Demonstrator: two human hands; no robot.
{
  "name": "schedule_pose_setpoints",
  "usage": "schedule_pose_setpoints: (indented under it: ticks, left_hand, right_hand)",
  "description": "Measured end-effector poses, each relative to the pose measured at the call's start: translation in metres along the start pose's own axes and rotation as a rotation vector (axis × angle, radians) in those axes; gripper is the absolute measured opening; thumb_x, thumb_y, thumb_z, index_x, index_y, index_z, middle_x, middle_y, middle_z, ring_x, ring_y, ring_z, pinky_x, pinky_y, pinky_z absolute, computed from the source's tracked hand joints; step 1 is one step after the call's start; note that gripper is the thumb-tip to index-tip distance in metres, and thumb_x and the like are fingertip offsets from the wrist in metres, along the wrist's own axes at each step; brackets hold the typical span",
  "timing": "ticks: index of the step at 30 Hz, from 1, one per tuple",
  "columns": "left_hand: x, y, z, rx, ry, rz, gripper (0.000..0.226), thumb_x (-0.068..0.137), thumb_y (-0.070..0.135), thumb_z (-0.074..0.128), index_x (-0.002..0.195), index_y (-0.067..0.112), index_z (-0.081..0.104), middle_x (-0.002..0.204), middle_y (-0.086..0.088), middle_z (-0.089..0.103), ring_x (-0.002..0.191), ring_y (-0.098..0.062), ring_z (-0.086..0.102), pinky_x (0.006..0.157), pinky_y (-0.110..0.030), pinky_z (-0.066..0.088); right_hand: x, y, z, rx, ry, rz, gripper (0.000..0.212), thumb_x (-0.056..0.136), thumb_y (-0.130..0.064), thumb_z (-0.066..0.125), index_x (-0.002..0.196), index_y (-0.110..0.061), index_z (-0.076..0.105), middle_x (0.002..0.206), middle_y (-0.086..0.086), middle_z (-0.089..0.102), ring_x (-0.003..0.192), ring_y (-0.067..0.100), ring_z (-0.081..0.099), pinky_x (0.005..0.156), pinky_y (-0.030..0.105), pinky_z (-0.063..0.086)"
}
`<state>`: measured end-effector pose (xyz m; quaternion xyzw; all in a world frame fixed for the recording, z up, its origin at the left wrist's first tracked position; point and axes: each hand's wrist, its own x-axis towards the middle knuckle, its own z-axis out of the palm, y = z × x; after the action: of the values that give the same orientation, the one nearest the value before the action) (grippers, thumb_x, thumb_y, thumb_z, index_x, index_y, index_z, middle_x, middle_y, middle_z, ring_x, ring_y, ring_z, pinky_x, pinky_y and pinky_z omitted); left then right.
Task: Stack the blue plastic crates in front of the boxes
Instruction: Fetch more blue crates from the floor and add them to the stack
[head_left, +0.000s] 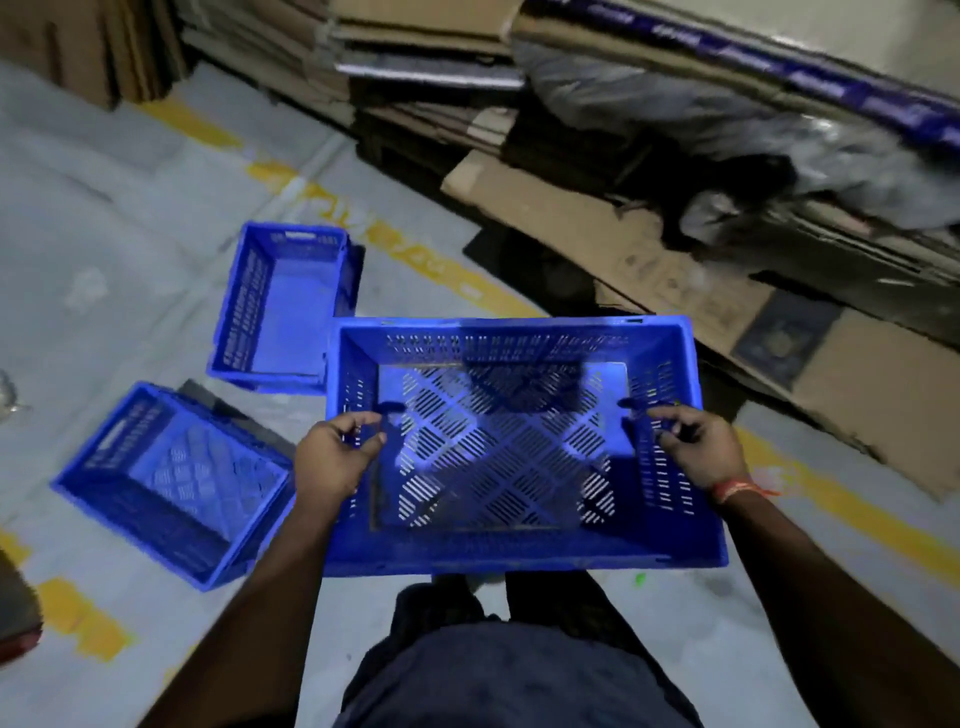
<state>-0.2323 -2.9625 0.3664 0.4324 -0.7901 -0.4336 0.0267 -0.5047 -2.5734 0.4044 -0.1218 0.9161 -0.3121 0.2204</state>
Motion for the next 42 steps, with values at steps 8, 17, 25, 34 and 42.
schedule_pose_setpoints:
  ticks: [8,17,25,34,42]
  left_hand:
    - [-0.006,0.079,0.035,0.104,-0.297,0.246,0.025,0.078,0.026,0.084,0.098,0.038,0.073,0.076,0.009,0.066,0.058,-0.007,0.052,0.063,-0.029,0.046]
    - [-0.083,0.202,0.153,0.268,-0.637,0.484,0.022,0.072,0.031,0.085,0.091,0.04,0.078,0.078,0.012,0.074,0.072,-0.011,0.071,0.071,-0.029,0.053]
    - [-0.218,0.292,0.308,0.377,-0.892,0.695,0.024,0.071,0.039,0.084,0.094,0.038,0.079,0.079,-0.003,0.077,0.066,-0.017,0.069,0.062,-0.023,0.044]
    - [-0.382,0.383,0.467,0.418,-1.092,0.867,0.017,0.071,0.023,0.088,0.084,0.03,0.078,0.076,-0.006,0.073,0.066,-0.014,0.057,0.06,-0.017,0.041]
    - [-0.458,0.467,0.611,0.439,-1.271,0.989,0.04,0.056,0.055,0.079,0.093,0.04,0.078,0.071,-0.005,0.068,0.056,-0.012,0.048,0.064,-0.027,0.038]
  right_hand:
    - [-0.132,0.061,-0.047,0.1,0.273,0.225,0.035,0.079,-0.002,0.076,0.111,-0.015,0.073,0.068,0.014,0.058,0.057,0.005,0.046,0.052,0.007,0.035]
    - [-0.314,0.179,-0.087,0.195,0.512,0.552,0.04,0.075,-0.01,0.081,0.111,-0.024,0.075,0.078,0.012,0.07,0.068,0.022,0.061,0.065,0.019,0.044]
    - [-0.477,0.302,-0.122,0.327,0.689,0.741,0.041,0.073,-0.01,0.081,0.108,-0.031,0.075,0.091,0.004,0.074,0.082,0.021,0.067,0.075,0.027,0.045]
    - [-0.611,0.402,-0.164,0.422,0.969,0.913,0.046,0.072,-0.006,0.082,0.095,-0.044,0.068,0.071,0.002,0.063,0.065,0.016,0.056,0.066,0.026,0.046]
    - [-0.642,0.462,-0.198,0.538,1.157,1.062,0.038,0.076,0.0,0.077,0.1,-0.028,0.073,0.066,0.0,0.053,0.052,-0.005,0.051,0.052,0.007,0.037]
